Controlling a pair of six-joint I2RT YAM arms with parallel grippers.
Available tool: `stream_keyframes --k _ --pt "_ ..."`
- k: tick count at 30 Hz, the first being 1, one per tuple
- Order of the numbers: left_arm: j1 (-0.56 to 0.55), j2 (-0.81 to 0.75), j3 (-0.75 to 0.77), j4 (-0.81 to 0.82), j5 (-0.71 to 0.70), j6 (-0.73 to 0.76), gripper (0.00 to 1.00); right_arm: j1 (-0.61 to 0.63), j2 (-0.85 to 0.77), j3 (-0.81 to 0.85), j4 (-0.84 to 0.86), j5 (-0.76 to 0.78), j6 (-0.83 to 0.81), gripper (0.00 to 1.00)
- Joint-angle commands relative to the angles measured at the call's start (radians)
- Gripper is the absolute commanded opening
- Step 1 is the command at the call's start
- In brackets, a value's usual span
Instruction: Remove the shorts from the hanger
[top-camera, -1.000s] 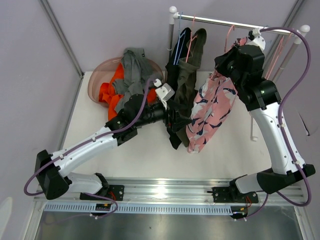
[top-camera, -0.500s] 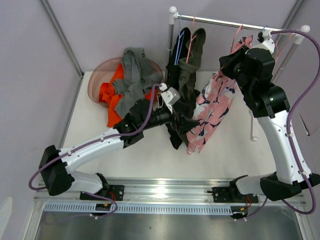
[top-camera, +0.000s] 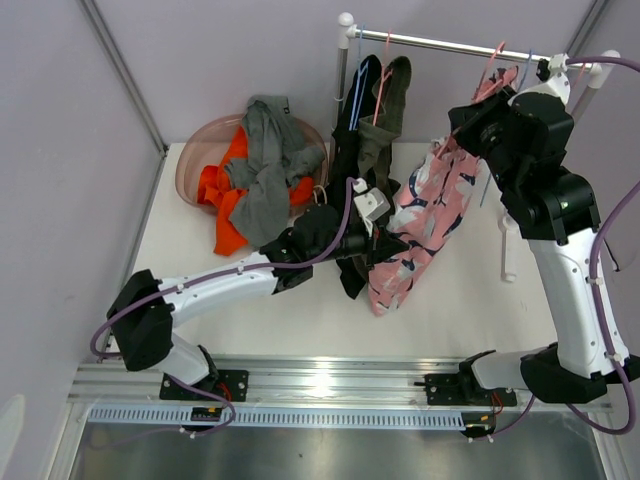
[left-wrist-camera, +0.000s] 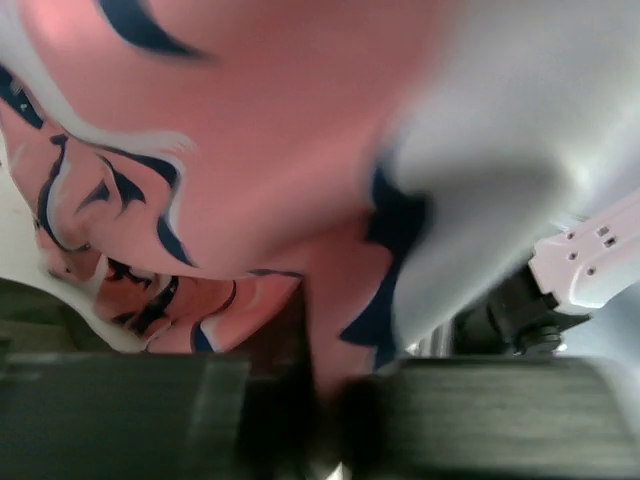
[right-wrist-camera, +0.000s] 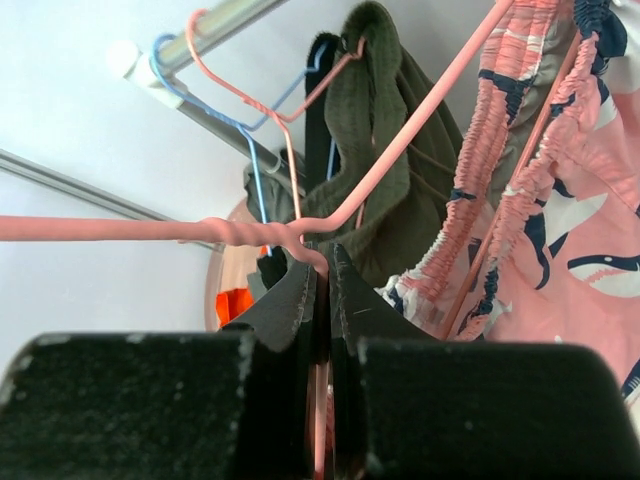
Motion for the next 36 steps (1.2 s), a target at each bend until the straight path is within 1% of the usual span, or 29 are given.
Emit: stream_keyframes --k 1,3,5,6,7,8,9,10,11,12,13,14,16,17,19,20,21,22,23,24,26,27,29,30,31,33,34,35,36 --pt "-0.004 0.026 0.08 0.063 -0.012 -0.009 0.0 0.007 -0.039 0.031 0.001 0.021 0.026 0.0" --pt "-0.009 0.017 0.077 0.064 0.003 -0.009 0.0 0.005 -0.043 0.024 -0.001 0.028 0.026 0.0" --pt "-0.023 -0.024 0.047 0.046 -0.014 -0.013 0.0 0.002 -0.032 0.032 -0.003 0.032 0.017 0.0" --pt "-0.032 -0.049 -0.01 0.037 -0.024 -0.015 0.0 -0.004 -0.024 0.041 -0.006 0.031 0.012 0.0" --pt "-0.047 -0.116 -0.039 0.041 -0.056 -0.015 0.0 -0.012 0.0 0.052 -0.009 0.02 0.005 0.0" --pt "-0.087 -0.156 -0.076 0.046 -0.078 -0.019 0.0 -0.045 0.014 0.082 -0.018 0.006 0.006 0.0" --pt "-0.113 -0.197 -0.15 0.061 -0.099 -0.018 0.0 -0.064 0.028 0.098 -0.021 -0.014 0.004 0.0" --pt "-0.192 -0.24 -0.218 0.063 -0.132 -0.01 0.0 -0.084 0.042 0.115 -0.022 -0.032 0.003 0.0" --pt "-0.246 -0.323 -0.298 0.056 -0.218 0.019 0.0 -0.102 0.069 0.151 -0.03 -0.063 0.001 0.0" --pt "-0.297 -0.359 -0.335 0.05 -0.263 0.024 0.0 -0.134 0.085 0.175 -0.036 -0.075 0.0 0.0" --pt "-0.39 -0.391 -0.398 0.053 -0.303 0.021 0.0 -0.15 0.1 0.199 -0.048 -0.086 -0.003 0.0" --pt "-0.432 -0.44 -0.463 0.062 -0.351 -0.005 0.0 -0.162 0.127 0.225 -0.065 -0.104 -0.006 0.0" --pt "-0.502 -0.463 -0.513 0.098 -0.409 -0.045 0.0 -0.187 0.147 0.294 -0.081 -0.112 -0.011 0.0" --pt "-0.507 -0.462 -0.551 0.11 -0.425 -0.076 0.0 -0.194 0.16 0.31 -0.094 -0.118 -0.009 0.0" --pt "-0.507 -0.446 -0.53 0.093 -0.471 -0.079 0.0 -0.201 0.154 0.325 -0.105 -0.126 0.001 0.0" --pt "-0.507 -0.437 -0.492 0.08 -0.5 -0.049 0.0 -0.201 0.143 0.311 -0.102 -0.132 0.021 0.0" --pt "-0.504 -0.404 -0.472 0.06 -0.555 -0.02 0.0 -0.198 0.108 0.258 -0.093 -0.15 0.029 0.0" --pt "-0.481 -0.378 -0.414 0.052 -0.552 0.006 0.0 -0.191 0.089 0.227 -0.079 -0.15 0.038 0.0" --pt "-0.466 -0.347 -0.391 0.049 -0.542 0.046 0.0 -0.191 0.07 0.2 -0.055 -0.153 0.044 0.0" --pt "-0.451 -0.313 -0.309 0.049 -0.535 0.054 0.0 -0.193 0.053 0.18 -0.053 -0.158 0.055 0.0" --pt "-0.388 -0.2 -0.25 0.038 -0.514 0.059 0.0 -0.201 0.036 0.19 -0.094 -0.185 0.064 0.0" --pt "-0.339 -0.117 -0.155 0.026 -0.527 0.057 0.0 -0.202 0.03 0.201 -0.111 -0.219 0.076 0.0" --pt "-0.282 -0.028 -0.078 -0.015 -0.546 0.024 0.0 -0.202 0.014 0.215 -0.148 -0.253 0.095 0.0" --pt "-0.256 0.015 0.023 -0.045 -0.541 0.011 0.0 -0.202 0.0 0.212 -0.15 -0.265 0.101 0.0" --pt "-0.216 0.078 0.043 -0.043 -0.523 0.008 0.0 -0.204 -0.016 0.212 -0.157 -0.262 0.101 0.0" --pt "-0.208 0.11 0.056 -0.01 -0.523 0.027 0.0 -0.243 -0.017 0.279 -0.19 -0.245 0.081 0.0" --pt "-0.21 0.123 0.035 -0.008 -0.502 0.036 0.0 -0.281 0.014 0.322 -0.246 -0.3 0.069 0.0" --pt "-0.214 0.121 0.012 0.015 -0.495 0.031 0.0 -0.378 0.035 0.427 -0.275 -0.357 0.066 0.0" --pt "-0.219 0.112 -0.021 0.045 -0.497 0.022 0.0 -0.421 0.058 0.475 -0.303 -0.404 0.064 0.0"
